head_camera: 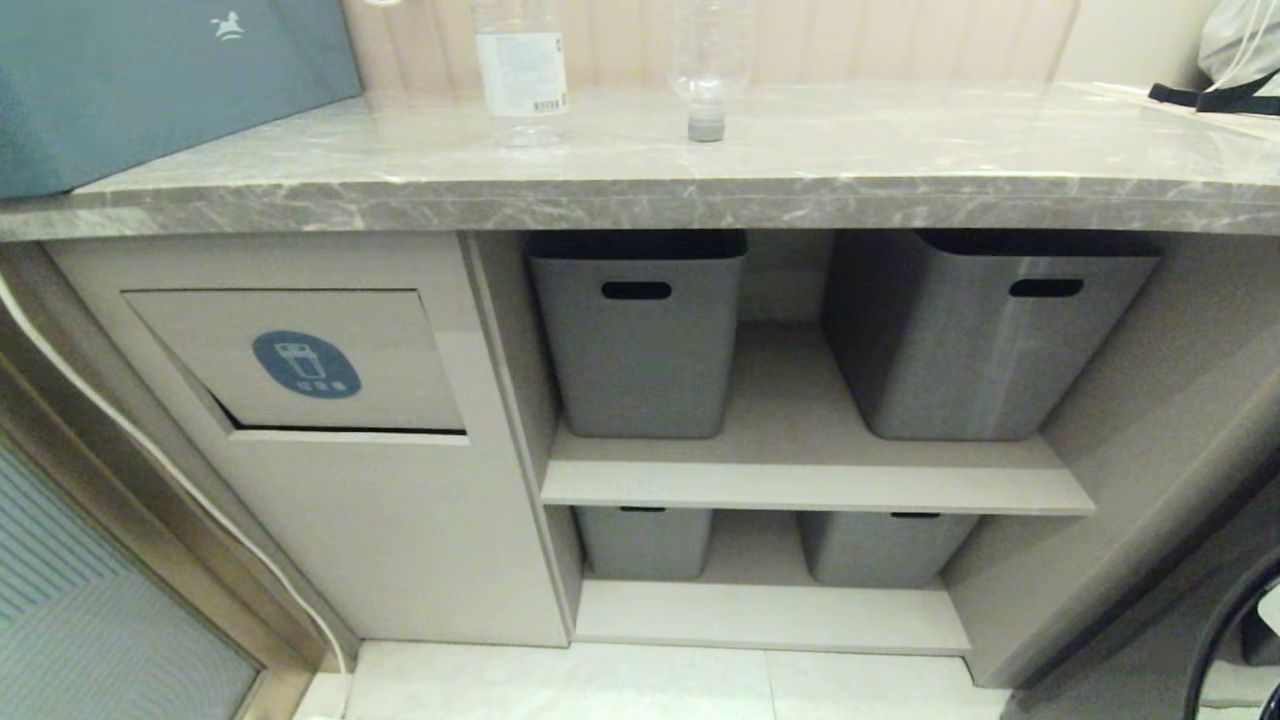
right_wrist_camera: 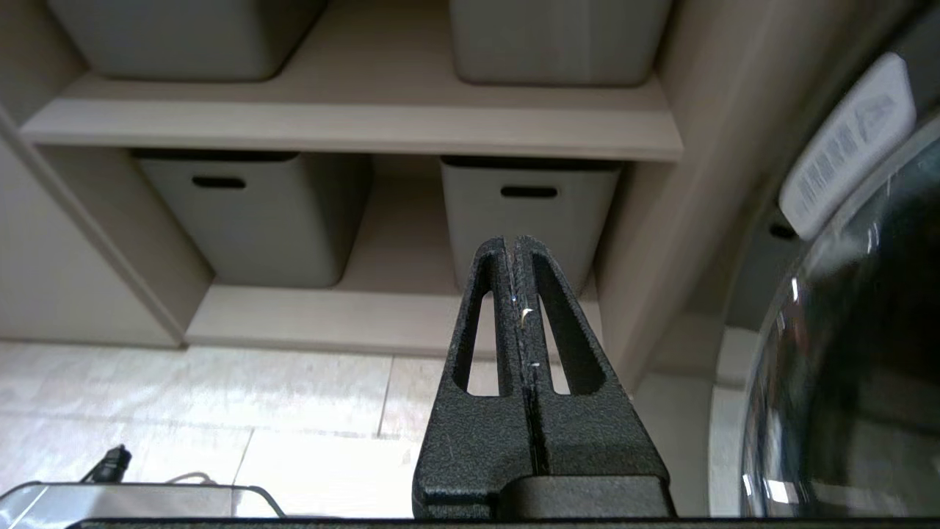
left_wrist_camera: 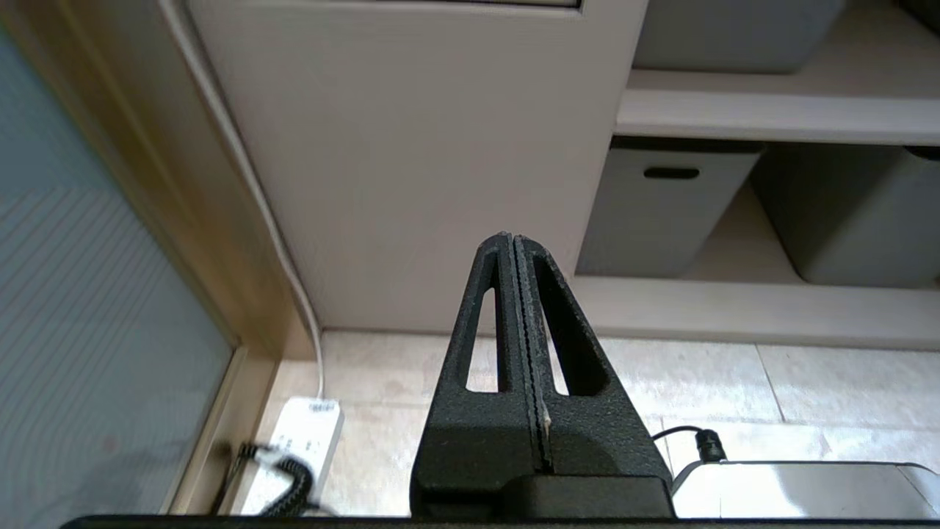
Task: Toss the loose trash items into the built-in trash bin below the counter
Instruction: Pick up the garbage
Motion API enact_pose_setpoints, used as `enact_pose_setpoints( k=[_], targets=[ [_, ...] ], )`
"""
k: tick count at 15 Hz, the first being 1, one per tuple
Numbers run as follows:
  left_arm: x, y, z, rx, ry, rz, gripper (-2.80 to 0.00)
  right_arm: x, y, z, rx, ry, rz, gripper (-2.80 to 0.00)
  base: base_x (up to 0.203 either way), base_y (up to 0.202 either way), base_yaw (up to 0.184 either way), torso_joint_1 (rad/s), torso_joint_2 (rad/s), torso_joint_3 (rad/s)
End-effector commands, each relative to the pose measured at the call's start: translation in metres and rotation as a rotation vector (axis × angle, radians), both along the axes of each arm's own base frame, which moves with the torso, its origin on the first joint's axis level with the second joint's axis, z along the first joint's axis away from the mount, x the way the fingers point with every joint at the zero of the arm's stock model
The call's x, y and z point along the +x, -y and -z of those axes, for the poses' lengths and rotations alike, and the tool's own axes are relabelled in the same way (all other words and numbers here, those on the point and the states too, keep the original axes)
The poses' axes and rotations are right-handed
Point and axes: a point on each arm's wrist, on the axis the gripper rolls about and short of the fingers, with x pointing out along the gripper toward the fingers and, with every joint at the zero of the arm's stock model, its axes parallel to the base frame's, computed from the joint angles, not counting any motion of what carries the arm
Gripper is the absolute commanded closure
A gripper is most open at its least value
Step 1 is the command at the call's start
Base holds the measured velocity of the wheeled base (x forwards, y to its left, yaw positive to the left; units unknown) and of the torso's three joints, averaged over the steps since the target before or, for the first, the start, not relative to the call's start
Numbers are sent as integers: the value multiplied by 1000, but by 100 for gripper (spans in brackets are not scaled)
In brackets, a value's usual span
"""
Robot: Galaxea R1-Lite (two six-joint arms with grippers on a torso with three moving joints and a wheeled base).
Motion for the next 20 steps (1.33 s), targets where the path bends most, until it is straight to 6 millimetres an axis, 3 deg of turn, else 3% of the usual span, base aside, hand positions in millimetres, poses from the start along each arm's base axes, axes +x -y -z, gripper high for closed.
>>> enact_pose_setpoints(
  k=[1, 10, 15, 20],
  targets=[
    [0, 0, 0, 0, -2, -1, 0, 0, 0, 0, 1, 0, 0, 0, 194, 0, -1, 7, 2, 7],
    [0, 0, 0, -2, -3, 0, 0, 0, 0, 0, 0, 0, 0, 0, 181, 0, -1, 4, 3, 3],
    [0, 0, 0, -2, -2, 0, 0, 0, 0, 0, -1, 0, -2, 0, 0, 0, 0, 0, 0, 0],
    [0, 0, 0, -1, -2, -1, 0, 0, 0, 0, 0, 0, -1, 0, 0, 0, 0, 66, -239, -235]
  ],
)
